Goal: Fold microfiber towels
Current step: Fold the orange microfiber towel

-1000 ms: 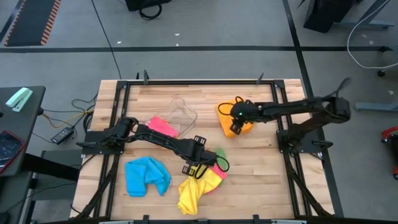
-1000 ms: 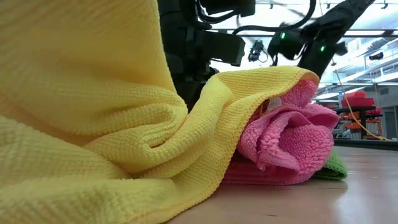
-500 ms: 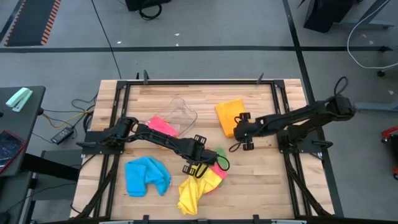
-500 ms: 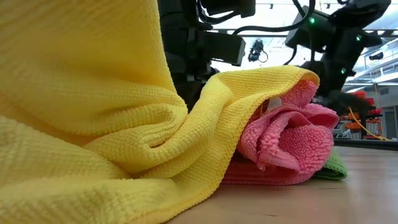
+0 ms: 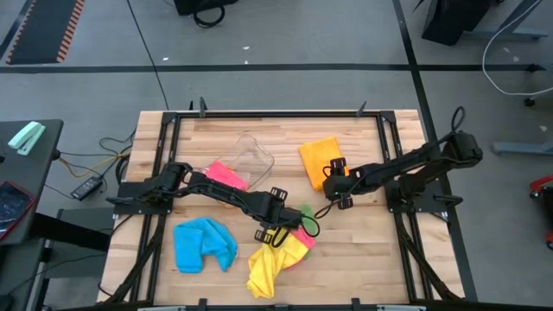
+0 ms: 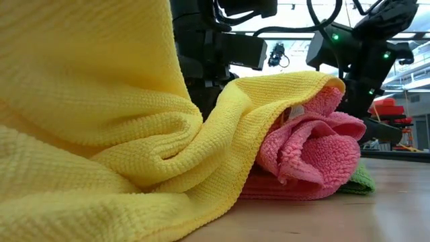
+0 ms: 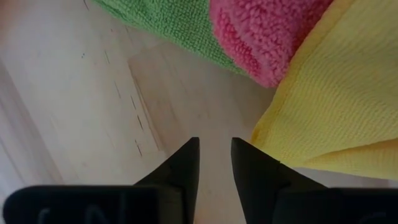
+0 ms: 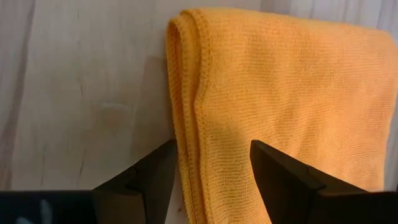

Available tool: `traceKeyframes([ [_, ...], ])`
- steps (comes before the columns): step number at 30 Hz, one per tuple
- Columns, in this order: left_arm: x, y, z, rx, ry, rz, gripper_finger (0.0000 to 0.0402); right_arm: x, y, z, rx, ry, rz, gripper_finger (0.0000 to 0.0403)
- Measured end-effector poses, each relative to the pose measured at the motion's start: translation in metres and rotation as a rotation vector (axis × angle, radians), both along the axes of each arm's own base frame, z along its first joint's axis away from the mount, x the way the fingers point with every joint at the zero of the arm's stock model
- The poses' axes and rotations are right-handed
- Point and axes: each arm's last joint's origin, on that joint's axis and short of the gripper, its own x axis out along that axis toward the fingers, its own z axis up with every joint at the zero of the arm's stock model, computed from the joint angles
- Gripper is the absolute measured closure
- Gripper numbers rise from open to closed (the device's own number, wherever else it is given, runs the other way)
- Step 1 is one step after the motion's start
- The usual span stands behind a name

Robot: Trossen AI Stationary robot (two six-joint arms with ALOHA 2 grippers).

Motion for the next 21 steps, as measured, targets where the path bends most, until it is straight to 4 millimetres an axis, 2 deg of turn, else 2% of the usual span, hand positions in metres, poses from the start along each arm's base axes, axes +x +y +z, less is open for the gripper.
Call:
traceKeyframes([
  [7,0.0,0.0,0.0,0.0,0.0,0.001,0.0302,-0.001,0.001,0.006,0.047,-0.031,0.015,0.0189],
  [17,0.0,0.0,0.0,-0.001,-0.001,0.002,0.0308,0.004,-0.001,-0.006,-0.01,0.021,0.017,0.019],
  [21,0.0,0.0,0.0,-0.001,-0.001,0.001,0.0306,0.005,-0.003,-0.006,-0.028,0.02,0.03,0.0213],
])
